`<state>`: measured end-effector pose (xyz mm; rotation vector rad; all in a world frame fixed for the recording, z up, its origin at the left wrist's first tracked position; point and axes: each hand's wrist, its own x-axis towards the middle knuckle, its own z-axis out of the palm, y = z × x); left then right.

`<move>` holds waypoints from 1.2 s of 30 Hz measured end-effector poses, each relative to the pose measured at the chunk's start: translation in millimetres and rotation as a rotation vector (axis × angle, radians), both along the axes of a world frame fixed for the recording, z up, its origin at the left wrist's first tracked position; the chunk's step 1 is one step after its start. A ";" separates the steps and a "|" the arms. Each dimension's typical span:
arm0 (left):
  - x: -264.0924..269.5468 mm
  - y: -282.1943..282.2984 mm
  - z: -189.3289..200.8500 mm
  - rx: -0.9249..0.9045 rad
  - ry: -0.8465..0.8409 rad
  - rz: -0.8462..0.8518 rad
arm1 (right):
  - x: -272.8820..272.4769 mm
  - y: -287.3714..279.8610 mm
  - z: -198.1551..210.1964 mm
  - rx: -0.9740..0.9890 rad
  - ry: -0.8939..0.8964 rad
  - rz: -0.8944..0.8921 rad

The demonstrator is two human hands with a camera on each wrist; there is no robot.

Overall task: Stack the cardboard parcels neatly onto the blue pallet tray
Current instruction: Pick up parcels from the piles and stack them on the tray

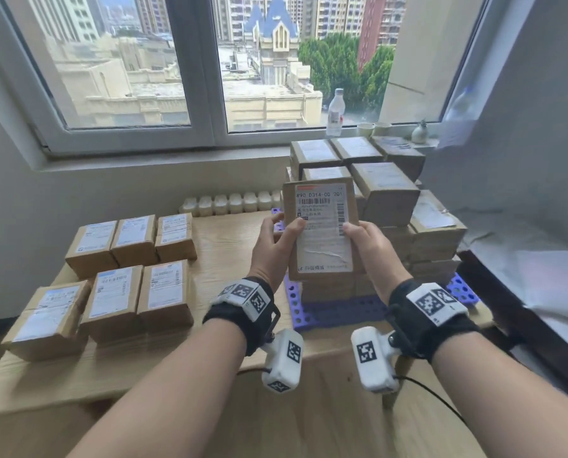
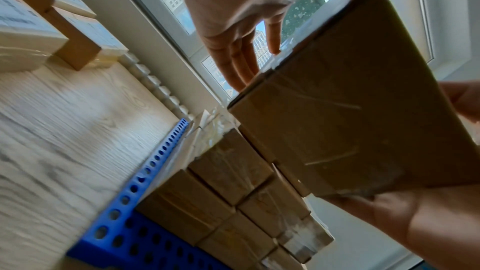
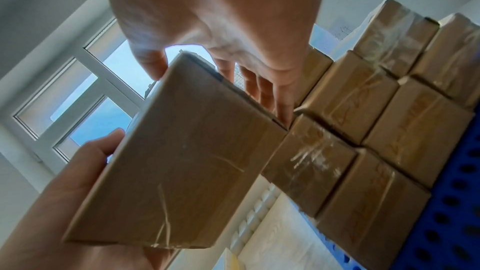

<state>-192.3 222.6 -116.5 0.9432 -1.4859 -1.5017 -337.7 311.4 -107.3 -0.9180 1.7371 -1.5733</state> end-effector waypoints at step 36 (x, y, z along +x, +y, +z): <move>-307.9 -37.0 85.6 -0.400 -0.684 -0.086 | -333.8 -28.1 34.6 0.117 0.011 -0.060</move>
